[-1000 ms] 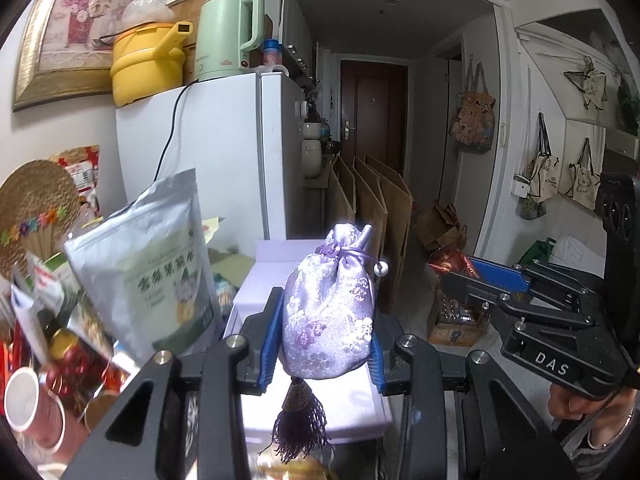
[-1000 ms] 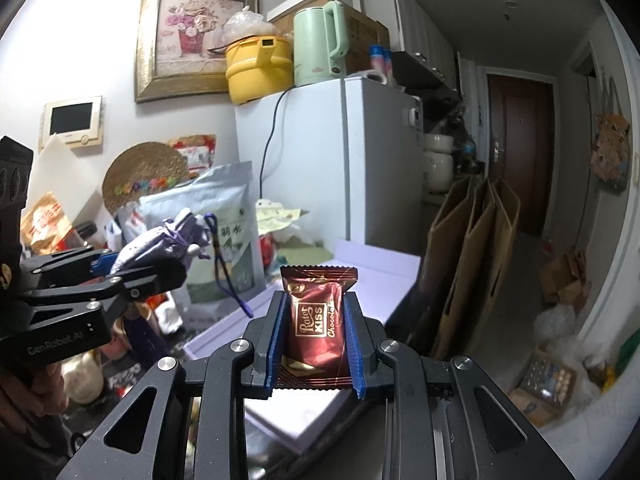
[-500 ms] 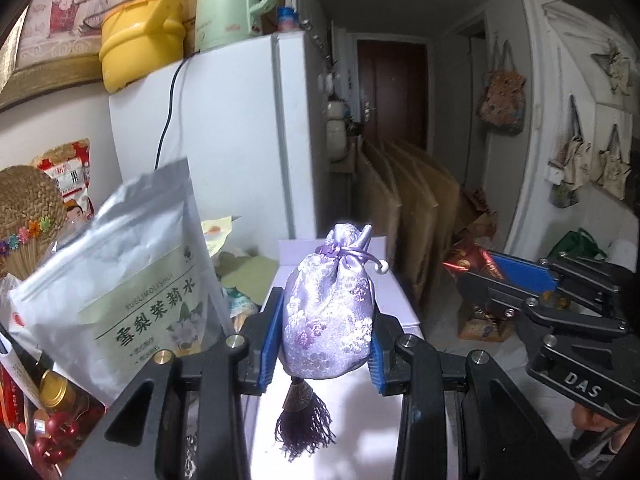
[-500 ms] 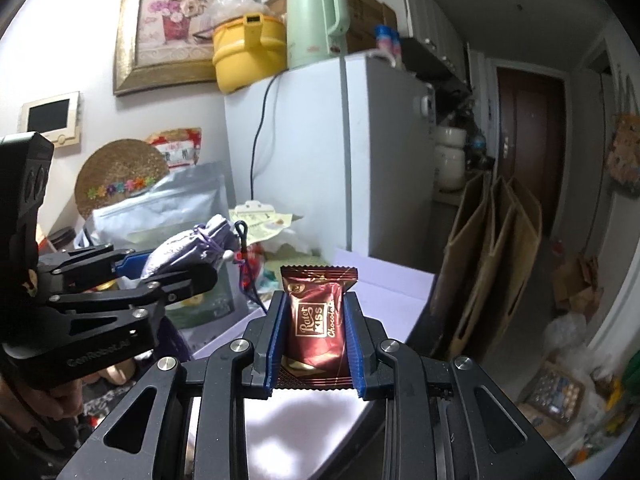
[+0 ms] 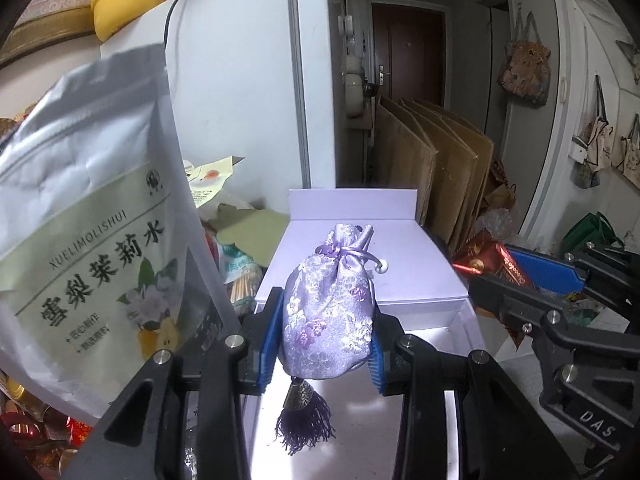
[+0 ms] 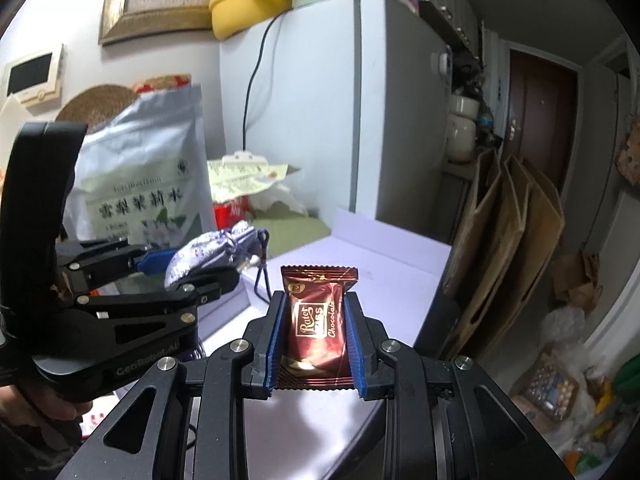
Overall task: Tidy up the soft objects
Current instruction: 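Carry the purple pouch and brown chocolate into the white box and release both, then withdraw both open tools from the box back toward the counter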
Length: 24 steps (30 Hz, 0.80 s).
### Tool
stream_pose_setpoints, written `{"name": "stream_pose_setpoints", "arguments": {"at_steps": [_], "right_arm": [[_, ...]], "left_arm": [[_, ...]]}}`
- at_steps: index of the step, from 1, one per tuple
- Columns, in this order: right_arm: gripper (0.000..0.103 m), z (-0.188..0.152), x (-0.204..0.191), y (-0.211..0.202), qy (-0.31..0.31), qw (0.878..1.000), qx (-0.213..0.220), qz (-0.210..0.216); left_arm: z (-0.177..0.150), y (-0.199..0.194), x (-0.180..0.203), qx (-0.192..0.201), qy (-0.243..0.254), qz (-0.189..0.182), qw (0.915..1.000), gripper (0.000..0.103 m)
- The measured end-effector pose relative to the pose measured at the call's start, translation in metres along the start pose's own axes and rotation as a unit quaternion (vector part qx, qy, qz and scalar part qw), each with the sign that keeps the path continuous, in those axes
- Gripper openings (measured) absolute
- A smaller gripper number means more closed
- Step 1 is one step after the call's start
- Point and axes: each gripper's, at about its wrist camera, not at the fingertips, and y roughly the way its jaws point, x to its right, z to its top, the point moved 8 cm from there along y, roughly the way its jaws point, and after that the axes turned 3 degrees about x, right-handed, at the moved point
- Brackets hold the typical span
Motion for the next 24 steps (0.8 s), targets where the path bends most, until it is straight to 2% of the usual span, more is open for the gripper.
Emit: {"name": "stream_pose_setpoints", "arguments": {"at_steps": [3, 5, 8, 10, 11, 12, 18, 24], "right_arm": [[0.028, -0.007, -0.001, 0.009, -0.006, 1.000, -0.013, -0.004], [0.031, -0.011, -0.002, 0.013, -0.004, 1.000, -0.024, -0.003], [0.043, -0.016, -0.001, 0.017, -0.001, 0.999, -0.034, -0.009], [0.050, -0.017, 0.001, 0.017, 0.000, 0.999, -0.035, -0.014], [0.050, -0.017, 0.001, 0.016, 0.001, 0.999, -0.036, -0.015], [0.050, -0.017, 0.001, 0.015, 0.002, 0.999, -0.037, -0.016], [0.052, -0.009, 0.004, 0.003, 0.004, 0.999, -0.031, -0.023], [0.056, 0.008, -0.001, -0.024, 0.004, 1.000, -0.005, -0.026]], "left_arm": [[-0.001, 0.006, -0.001, -0.008, 0.004, -0.004, 1.0000, 0.037], [-0.001, 0.012, -0.001, -0.014, 0.008, 0.006, 0.9999, 0.037], [-0.003, 0.014, -0.006, -0.021, -0.005, 0.009, 0.9997, 0.040], [-0.001, 0.012, -0.009, -0.020, -0.010, 0.014, 0.9997, 0.056], [0.000, 0.011, -0.010, -0.016, -0.011, 0.016, 0.9997, 0.070], [0.001, 0.009, -0.010, -0.012, -0.010, 0.017, 0.9997, 0.078], [0.013, -0.015, -0.011, 0.011, -0.011, 0.020, 0.9997, 0.078], [0.026, -0.044, -0.011, 0.035, -0.011, 0.024, 0.9990, 0.078]]}}
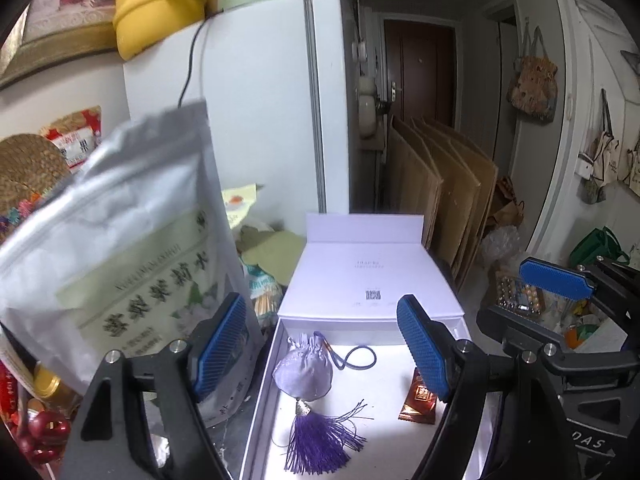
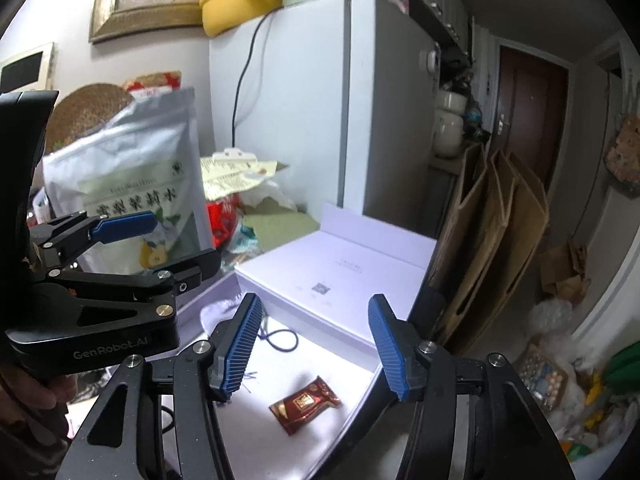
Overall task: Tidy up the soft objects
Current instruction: 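Withdraw both open tools from the box back toward the counter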
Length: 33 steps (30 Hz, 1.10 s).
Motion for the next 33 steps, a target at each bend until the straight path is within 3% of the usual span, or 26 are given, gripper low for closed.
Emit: {"name": "stream_pose_setpoints", "arguments": {"at_steps": [18, 23, 33], "right_arm": [[0.059, 0.030, -0.031, -0.096, -0.009, 0.997, 0.077, 0.005], [0.059, 0.029, -0.043, -0.126, -0.010, 0.996, 0.091, 0.011], [0.071, 0.016, -0.068, -0.183, -0.017, 0.994, 0.111, 0.015]], "left_arm": [[0.019, -0.119, -0.003, 0.073, 0.004, 0.016, 0.9972, 0.078], [0.015, -0.154, -0.004, 0.088, 0.003, 0.013, 0.9960, 0.078], [-0.008, -0.212, -0.008, 0.094, -0.011, 0.014, 0.9954, 0.082]]}}
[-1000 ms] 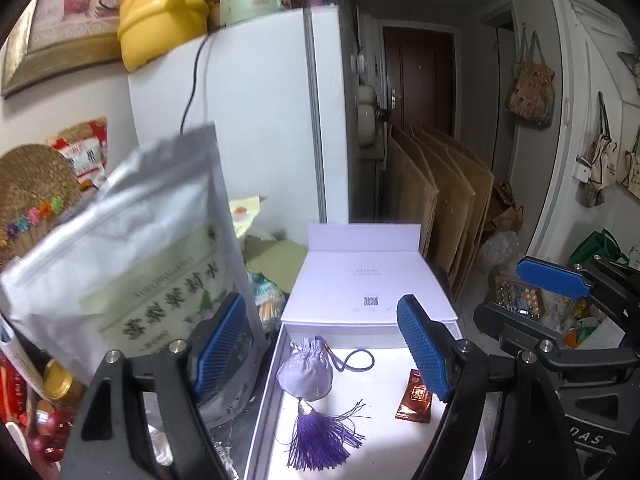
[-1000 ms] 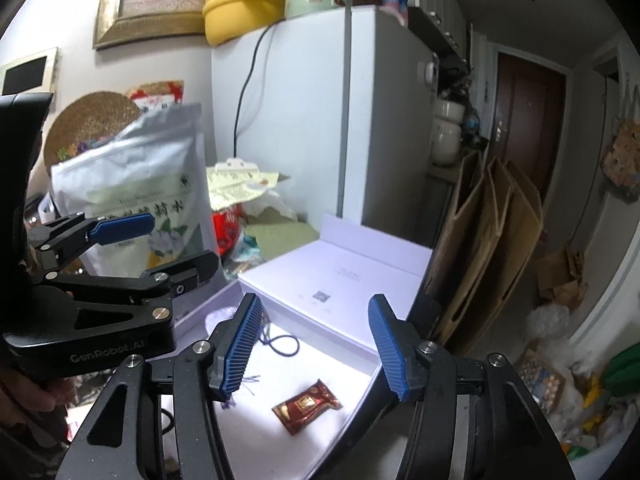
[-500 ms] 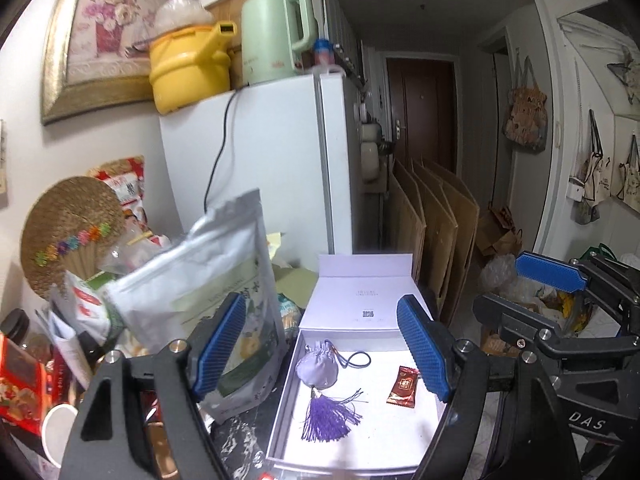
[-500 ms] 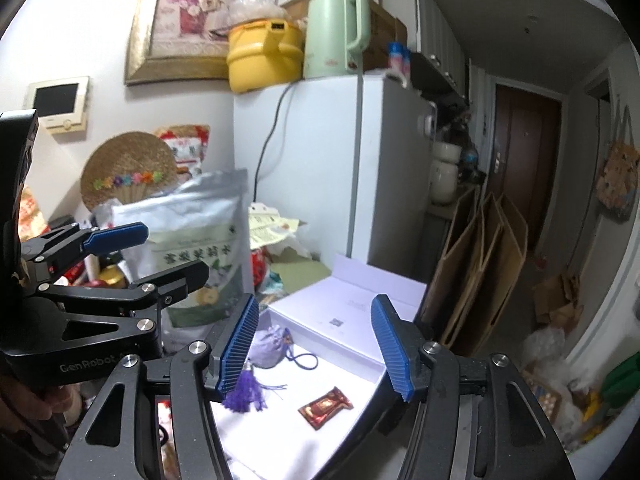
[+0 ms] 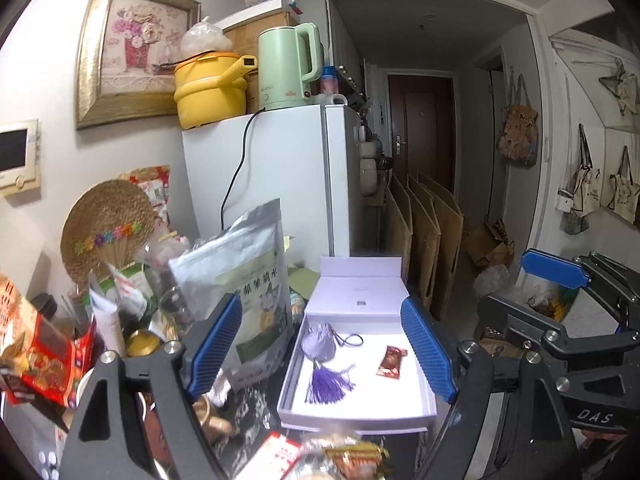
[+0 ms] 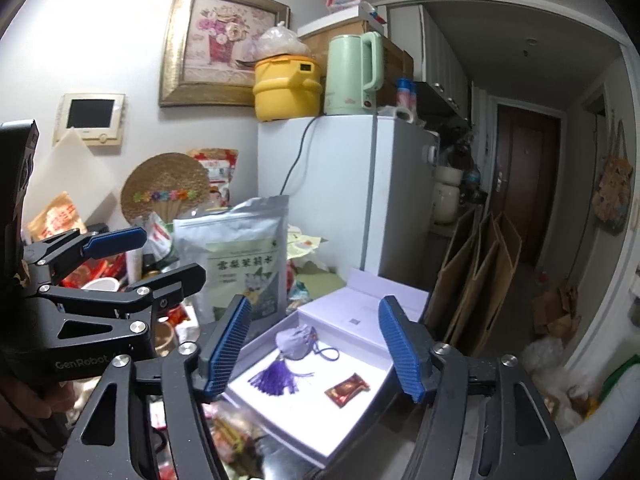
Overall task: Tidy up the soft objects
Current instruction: 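Withdraw both open tools from the box back toward the counter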
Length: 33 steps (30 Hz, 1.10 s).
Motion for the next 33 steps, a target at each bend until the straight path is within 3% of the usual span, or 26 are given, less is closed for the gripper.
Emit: {"name": "stream_pose_setpoints", "arguments": {"at_steps": [14, 24, 33], "right_arm": [[0.077, -0.025, -0.043, -0.064, -0.016, 1.000, -0.001, 0.026], [0.077, -0.074, -0.064, -0.075, -0.004, 0.998, -0.031, 0.050], [0.077, -0.121, -0.065, -0.069, 0.008, 0.996, -0.064, 0.060]], "left_arm": [[-0.048, -0.060, -0.012, -0.027, -0.020, 0.004, 0.9994, 0.083], [-0.097, -0.069, -0.013, -0.066, -0.040, -0.004, 0.9970, 0.083], [-0.156, -0.060, -0.008, -0.124, -0.061, -0.020, 0.9902, 0.083]]}}
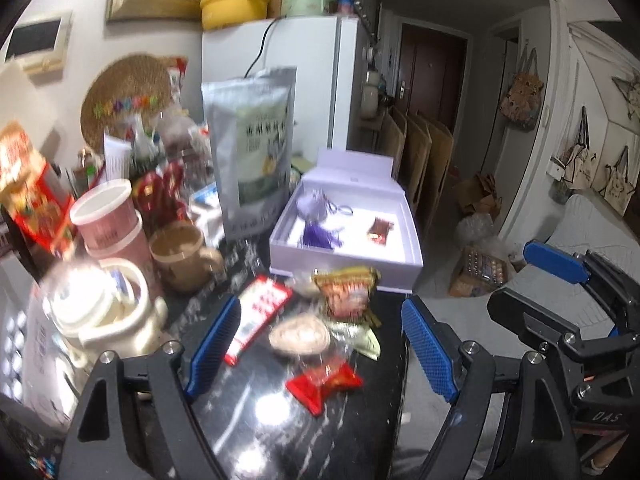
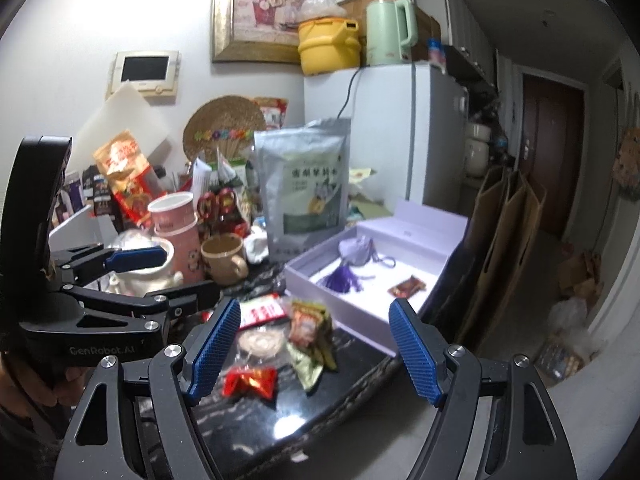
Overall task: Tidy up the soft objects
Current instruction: 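Withdraw both open tools from the box back toward the counter, then grasp the red candy packet with the left tool while the right tool grasps the green wrapper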
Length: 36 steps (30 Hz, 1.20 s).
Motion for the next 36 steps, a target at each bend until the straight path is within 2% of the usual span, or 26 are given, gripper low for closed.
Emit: {"name": "stream_pose_setpoints", "arguments": {"at_steps": [5, 15, 26, 36], "right_arm": [[0.077, -0.027, 0.005, 0.009, 0.019, 0.999, -0.027, 0.010], [0.077, -0.068, 0.010, 0.027, 0.030, 0.997, -0.069, 0.019], [0.077, -0.104, 0.023, 0.059, 0.061, 0.990, -0.126, 0.025], [0.077, -0.111, 0.047, 0.076, 0.090, 0.985, -0.145, 0.011]], "left_arm": [[-0.029, 0.016, -0.005, -0.033, -0.029, -0.009, 0.9990, 0.083], [-0.073, 0.044, -0.003, -0.077, -0.031, -0.017, 0.9964, 0.083], [-0.090, 0.085, 0.001, -0.100, -0.018, -0.038, 0.9941, 0.083], [-0.104, 0.120, 0.005, -0.148, -0.012, -0.058, 0.9872, 0.083]]}}
